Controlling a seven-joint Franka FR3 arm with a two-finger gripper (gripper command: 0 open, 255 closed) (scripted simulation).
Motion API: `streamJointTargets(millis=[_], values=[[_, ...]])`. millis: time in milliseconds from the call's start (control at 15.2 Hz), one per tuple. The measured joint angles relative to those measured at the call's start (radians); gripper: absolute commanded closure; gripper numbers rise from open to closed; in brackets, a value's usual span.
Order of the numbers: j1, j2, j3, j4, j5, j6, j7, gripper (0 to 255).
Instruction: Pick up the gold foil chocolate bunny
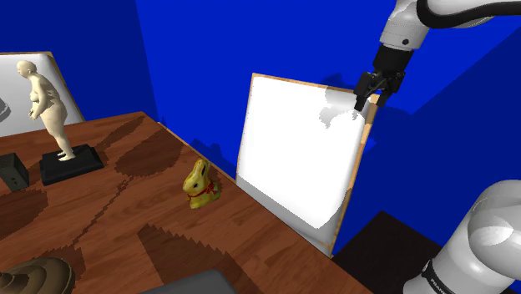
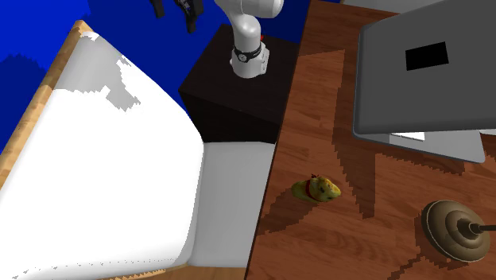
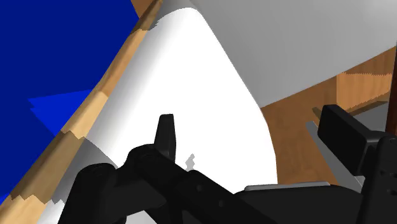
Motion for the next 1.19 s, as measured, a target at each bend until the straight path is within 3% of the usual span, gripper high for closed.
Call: streamJointTargets(millis=[726,1188], values=[[0.070,0.099,0.106,-0.062,0.155,0.180,0.172,0],[0.122,0.247,0.188,-0.042,0.262,0.346,0.287,0]])
